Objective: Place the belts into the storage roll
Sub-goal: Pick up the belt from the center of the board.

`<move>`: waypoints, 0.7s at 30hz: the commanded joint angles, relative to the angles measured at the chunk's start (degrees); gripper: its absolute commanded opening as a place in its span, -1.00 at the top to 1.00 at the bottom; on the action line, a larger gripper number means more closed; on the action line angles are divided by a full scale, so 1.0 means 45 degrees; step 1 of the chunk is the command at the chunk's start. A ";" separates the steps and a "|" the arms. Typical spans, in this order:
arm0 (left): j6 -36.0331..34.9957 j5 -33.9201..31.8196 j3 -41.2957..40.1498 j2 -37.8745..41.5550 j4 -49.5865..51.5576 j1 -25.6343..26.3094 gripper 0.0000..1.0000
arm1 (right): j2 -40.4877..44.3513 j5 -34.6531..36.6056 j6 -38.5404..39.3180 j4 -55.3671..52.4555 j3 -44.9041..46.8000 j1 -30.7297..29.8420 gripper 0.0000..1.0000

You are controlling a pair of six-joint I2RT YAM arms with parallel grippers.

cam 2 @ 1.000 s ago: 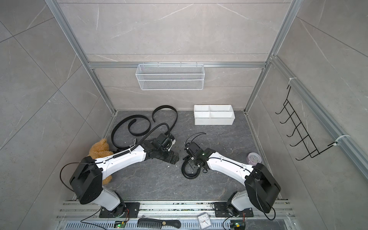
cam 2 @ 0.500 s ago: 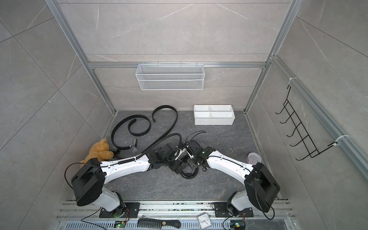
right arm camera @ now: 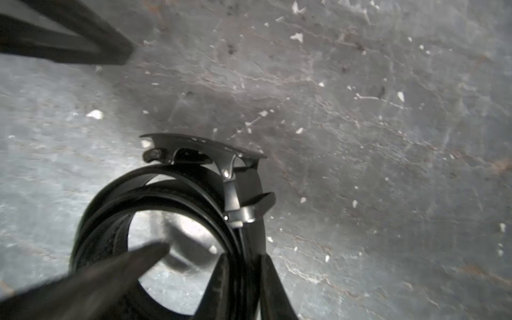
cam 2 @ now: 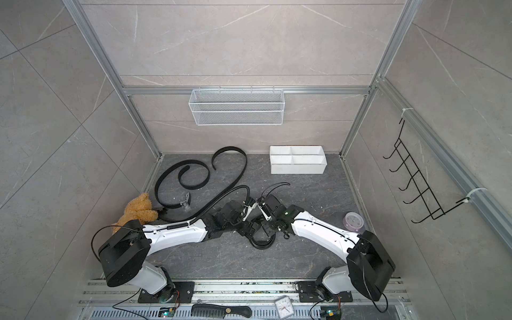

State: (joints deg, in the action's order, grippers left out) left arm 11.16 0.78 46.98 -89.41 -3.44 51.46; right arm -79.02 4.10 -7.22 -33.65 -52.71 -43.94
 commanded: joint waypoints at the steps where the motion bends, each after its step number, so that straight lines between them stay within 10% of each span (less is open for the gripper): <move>1: 0.0334 0.1504 -0.0222 0.0197 -0.0670 -0.0605 -0.99 | 0.0820 -0.0833 0.0416 0.0520 0.0011 -0.0205 1.00; 21: -0.0189 0.2447 -0.0295 0.0446 -0.0939 -0.0465 -0.76 | 0.0940 -0.0749 0.0553 0.0783 0.0253 -0.0628 1.00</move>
State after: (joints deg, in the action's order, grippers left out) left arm 11.49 9.98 43.33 -86.52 -5.69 48.86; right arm -76.27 1.69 -5.69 -32.14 -51.51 -46.17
